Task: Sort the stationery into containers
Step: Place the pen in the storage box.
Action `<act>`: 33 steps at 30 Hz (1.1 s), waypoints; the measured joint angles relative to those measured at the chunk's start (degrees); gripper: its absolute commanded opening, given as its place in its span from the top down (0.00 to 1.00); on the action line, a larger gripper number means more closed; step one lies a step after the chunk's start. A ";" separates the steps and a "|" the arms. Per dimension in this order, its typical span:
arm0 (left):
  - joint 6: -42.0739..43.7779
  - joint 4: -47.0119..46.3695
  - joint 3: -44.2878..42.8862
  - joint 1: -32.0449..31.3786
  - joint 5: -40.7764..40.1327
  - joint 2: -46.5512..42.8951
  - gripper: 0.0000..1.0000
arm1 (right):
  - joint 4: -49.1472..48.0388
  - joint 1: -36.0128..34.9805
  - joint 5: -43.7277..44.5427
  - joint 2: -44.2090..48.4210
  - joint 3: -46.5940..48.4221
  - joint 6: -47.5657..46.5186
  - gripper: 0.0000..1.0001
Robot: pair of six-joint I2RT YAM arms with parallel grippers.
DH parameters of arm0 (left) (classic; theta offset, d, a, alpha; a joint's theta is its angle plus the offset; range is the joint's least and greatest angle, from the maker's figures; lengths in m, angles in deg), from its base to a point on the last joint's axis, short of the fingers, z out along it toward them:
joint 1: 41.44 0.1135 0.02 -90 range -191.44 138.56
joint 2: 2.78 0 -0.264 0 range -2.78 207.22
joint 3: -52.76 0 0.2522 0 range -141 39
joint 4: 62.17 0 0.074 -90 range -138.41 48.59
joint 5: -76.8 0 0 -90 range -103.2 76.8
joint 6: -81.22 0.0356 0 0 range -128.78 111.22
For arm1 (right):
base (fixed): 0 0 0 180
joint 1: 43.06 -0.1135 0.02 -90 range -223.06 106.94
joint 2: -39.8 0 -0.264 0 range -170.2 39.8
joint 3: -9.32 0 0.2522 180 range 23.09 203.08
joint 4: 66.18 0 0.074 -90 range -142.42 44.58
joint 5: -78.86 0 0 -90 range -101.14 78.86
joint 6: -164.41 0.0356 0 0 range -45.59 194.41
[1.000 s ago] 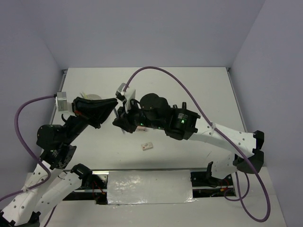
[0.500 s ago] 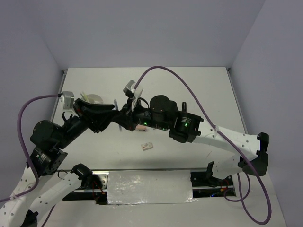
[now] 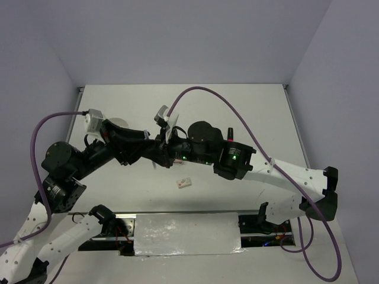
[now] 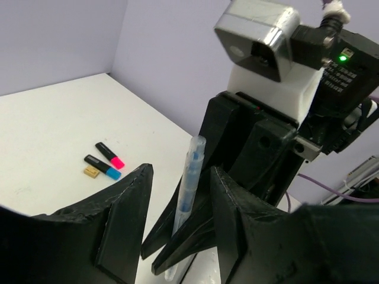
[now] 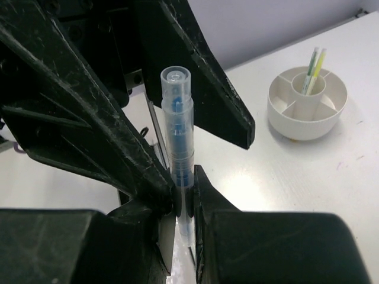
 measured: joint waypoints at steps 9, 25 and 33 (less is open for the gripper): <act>1.16 -1.40 0.20 -0.15 2.71 1.86 1.00 | 2.99 0.00 -0.92 -0.04 0.72 -0.74 0.77; 6.95 0.02 2.58 -0.15 -52.37 9.99 1.00 | 3.26 10.27 10.99 19.47 -25.68 6.95 0.00; 11.54 -13.07 4.94 12.02 -71.23 24.00 1.00 | 3.76 10.25 13.09 34.42 -33.22 8.41 0.00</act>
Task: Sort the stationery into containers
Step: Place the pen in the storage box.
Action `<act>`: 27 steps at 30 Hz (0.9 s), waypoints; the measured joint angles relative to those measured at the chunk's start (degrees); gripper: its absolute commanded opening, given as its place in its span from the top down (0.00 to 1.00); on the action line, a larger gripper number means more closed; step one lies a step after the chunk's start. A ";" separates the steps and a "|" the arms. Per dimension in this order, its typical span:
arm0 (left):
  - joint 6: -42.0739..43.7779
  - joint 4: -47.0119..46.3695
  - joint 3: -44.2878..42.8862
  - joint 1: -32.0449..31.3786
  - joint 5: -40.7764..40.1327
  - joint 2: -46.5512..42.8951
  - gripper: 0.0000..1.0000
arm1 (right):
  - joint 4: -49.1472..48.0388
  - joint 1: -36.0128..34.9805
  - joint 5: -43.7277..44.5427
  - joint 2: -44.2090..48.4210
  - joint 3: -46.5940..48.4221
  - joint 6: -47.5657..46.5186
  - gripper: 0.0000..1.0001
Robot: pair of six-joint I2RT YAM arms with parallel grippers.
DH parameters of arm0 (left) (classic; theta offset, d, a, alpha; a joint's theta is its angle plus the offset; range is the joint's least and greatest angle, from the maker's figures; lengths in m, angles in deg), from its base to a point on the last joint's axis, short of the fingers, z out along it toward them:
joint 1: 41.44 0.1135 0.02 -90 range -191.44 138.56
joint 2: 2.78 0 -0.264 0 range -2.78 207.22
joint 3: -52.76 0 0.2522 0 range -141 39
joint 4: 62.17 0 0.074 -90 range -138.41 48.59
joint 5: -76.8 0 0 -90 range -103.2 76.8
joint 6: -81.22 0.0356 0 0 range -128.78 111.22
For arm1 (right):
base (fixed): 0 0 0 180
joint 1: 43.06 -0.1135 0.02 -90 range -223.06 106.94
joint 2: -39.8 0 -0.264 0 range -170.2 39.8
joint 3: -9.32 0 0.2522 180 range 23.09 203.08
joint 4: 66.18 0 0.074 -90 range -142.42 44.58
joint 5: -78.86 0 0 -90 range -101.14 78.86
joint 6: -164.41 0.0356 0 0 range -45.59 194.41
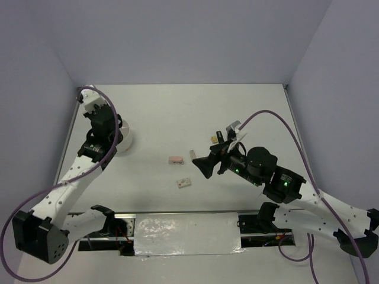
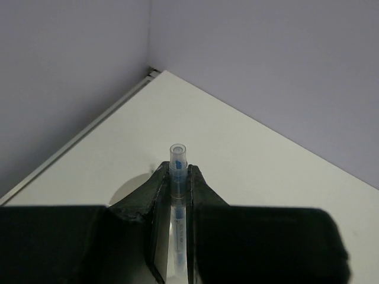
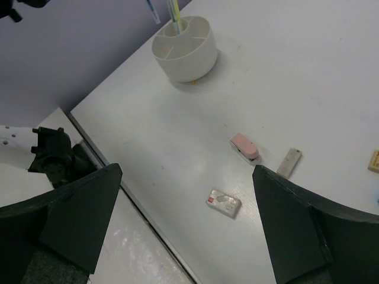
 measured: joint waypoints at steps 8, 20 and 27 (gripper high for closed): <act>0.17 -5.92 0.00 5.73 -1.42 9.75 1.00 | 0.35 0.00 -1.49 5.60 -5.99 0.85 0.00; -1.81 -11.47 0.31 13.92 3.85 16.26 1.00 | 1.49 0.00 -4.26 7.91 -7.37 1.03 0.00; -3.15 -13.20 2.80 14.95 6.19 17.92 0.91 | 1.90 0.00 -5.18 7.93 -7.37 0.81 0.00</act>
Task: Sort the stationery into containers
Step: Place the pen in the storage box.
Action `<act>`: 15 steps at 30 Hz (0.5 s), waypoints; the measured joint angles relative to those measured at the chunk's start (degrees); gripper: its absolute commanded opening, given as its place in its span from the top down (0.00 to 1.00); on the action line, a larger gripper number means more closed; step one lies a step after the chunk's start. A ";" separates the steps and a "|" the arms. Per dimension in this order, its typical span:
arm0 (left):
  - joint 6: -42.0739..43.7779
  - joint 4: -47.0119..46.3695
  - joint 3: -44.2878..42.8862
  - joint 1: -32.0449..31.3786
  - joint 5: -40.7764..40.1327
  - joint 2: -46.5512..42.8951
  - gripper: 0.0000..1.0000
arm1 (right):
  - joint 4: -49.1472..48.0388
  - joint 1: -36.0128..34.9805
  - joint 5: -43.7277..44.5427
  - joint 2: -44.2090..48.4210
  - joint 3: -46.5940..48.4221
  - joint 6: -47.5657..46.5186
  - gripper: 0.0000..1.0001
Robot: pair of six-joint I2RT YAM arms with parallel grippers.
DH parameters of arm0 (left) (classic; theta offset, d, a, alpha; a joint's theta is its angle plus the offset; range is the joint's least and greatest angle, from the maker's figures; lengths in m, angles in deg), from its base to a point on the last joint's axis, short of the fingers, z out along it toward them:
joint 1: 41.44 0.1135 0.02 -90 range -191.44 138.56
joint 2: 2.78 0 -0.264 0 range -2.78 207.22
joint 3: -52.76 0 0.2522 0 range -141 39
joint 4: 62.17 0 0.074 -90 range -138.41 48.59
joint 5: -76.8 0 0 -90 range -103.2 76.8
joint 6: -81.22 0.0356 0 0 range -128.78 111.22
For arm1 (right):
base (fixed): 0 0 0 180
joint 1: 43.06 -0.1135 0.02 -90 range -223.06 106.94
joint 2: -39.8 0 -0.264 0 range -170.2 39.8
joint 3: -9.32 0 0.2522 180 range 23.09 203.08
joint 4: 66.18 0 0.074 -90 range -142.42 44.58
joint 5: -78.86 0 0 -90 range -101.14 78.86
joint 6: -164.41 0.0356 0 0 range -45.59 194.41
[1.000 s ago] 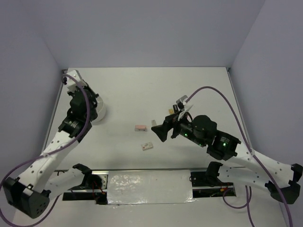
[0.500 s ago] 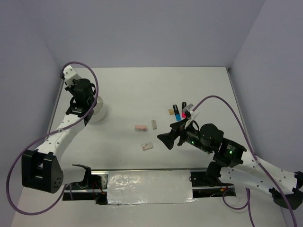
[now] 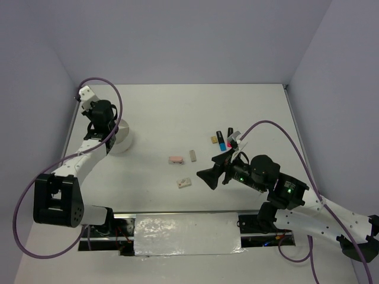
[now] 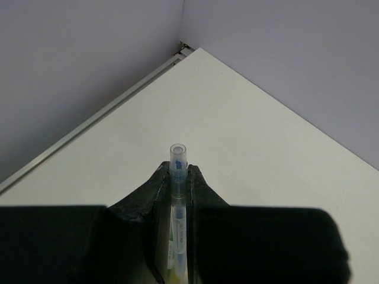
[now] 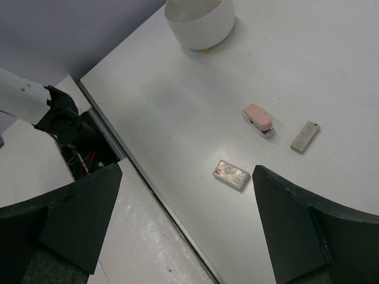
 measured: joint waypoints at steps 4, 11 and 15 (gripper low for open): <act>-0.63 -0.83 0.85 0.26 0.98 0.33 0.75 | 0.35 0.00 -0.15 0.04 0.00 -0.22 0.00; -2.14 -1.57 3.32 0.26 2.21 0.33 0.36 | 0.42 0.00 -0.83 0.09 0.00 -0.66 0.01; -2.84 -1.27 3.32 -0.17 2.01 0.24 0.24 | 0.42 0.00 -1.01 0.07 0.00 -0.66 0.00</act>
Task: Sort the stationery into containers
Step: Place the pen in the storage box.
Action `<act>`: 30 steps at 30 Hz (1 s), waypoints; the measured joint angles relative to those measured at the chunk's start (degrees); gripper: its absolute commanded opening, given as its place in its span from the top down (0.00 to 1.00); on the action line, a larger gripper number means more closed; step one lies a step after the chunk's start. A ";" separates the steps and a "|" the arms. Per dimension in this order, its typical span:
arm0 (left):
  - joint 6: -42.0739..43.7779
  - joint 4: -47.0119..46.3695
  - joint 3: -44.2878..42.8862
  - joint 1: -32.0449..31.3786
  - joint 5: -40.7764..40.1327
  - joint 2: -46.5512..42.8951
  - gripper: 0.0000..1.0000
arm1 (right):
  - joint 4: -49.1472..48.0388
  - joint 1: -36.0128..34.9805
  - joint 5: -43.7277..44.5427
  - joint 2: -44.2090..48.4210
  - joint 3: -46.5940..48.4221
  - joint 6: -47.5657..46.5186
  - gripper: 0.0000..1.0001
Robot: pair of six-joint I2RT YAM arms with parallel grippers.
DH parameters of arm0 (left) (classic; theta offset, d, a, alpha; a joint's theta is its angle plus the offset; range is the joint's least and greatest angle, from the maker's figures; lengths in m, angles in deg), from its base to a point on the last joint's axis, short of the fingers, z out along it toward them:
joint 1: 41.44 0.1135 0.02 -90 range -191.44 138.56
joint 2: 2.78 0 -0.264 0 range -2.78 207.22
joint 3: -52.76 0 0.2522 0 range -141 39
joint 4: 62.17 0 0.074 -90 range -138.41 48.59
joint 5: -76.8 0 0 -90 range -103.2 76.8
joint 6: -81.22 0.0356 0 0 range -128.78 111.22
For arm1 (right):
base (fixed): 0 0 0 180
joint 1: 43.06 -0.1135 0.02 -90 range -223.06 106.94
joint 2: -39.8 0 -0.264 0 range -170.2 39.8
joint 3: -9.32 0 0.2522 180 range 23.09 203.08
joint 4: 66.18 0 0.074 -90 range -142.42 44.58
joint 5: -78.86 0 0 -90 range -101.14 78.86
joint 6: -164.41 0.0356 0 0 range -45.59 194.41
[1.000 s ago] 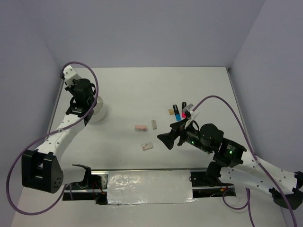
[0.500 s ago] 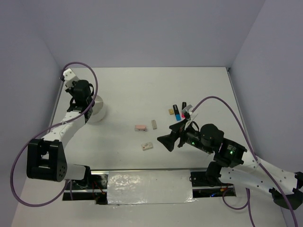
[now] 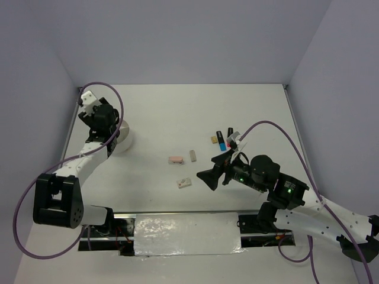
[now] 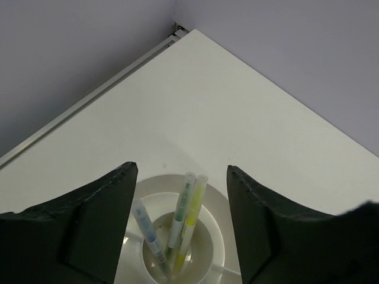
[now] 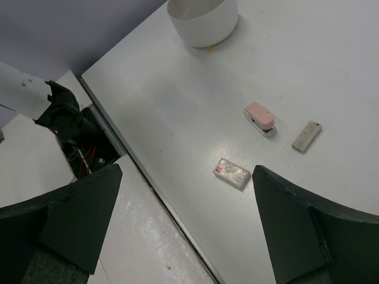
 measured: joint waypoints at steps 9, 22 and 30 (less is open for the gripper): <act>-2.10 11.85 -6.51 -4.85 2.43 -7.32 0.04 | -1.51 0.22 -0.74 -9.42 0.00 -1.79 0.00; 1.40 40.59 -13.75 -4.20 42.01 -21.92 0.01 | 0.94 5.86 -10.08 -45.64 17.29 -18.78 0.15; 6.01 46.93 1.31 -3.96 54.80 -32.59 0.01 | 8.28 7.26 -12.11 -60.35 28.85 -33.14 0.19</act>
